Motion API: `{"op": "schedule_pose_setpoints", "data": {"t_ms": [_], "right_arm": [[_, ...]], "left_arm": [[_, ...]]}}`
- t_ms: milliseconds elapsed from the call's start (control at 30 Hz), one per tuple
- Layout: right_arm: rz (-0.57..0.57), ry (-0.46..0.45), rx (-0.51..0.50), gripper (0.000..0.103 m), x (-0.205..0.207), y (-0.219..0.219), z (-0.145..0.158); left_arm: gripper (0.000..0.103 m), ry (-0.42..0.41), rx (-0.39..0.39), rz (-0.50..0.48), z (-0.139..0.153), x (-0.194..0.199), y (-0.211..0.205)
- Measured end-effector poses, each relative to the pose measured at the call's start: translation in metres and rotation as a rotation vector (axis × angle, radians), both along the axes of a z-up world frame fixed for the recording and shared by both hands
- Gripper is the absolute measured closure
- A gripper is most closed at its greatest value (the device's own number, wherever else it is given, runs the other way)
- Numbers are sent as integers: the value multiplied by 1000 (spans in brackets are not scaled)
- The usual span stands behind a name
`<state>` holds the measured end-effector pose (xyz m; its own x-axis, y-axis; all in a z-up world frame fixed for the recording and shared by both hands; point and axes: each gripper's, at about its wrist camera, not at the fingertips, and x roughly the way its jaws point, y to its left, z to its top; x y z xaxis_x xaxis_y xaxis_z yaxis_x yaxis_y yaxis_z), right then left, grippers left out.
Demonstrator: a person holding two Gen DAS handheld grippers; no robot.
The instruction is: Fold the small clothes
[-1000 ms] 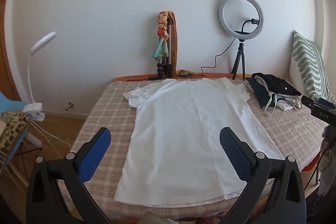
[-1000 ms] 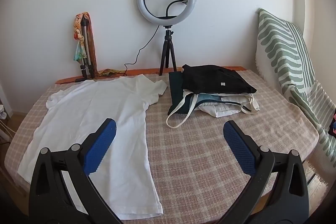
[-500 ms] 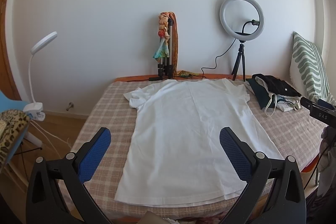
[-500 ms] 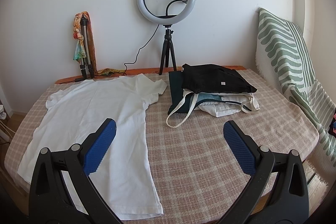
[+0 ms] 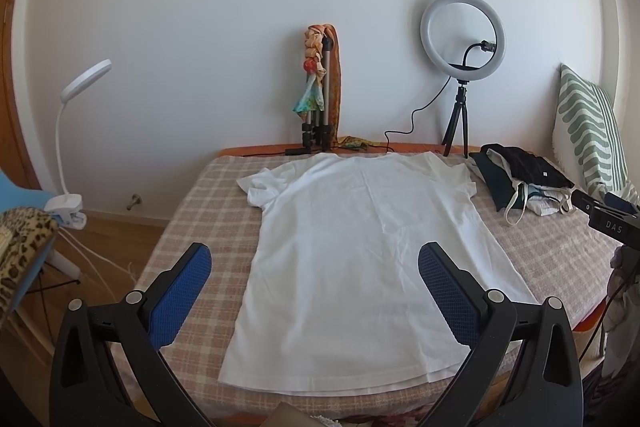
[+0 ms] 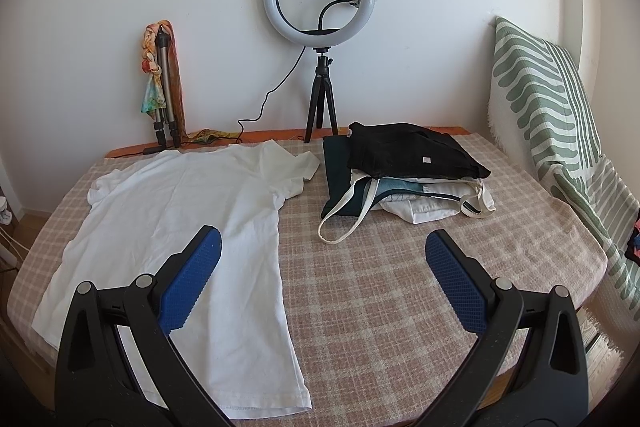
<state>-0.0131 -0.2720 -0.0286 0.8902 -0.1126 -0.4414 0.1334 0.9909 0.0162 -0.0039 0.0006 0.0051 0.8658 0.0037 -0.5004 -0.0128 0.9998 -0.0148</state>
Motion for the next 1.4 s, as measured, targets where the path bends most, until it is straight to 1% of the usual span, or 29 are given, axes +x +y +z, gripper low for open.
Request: {"op": "schedule_pose_setpoints", "data": {"t_ms": [1400], "right_arm": [[2, 2, -4, 0, 1, 3, 1]], "left_arm": [[0, 0, 1, 0, 1, 0, 0]]}}
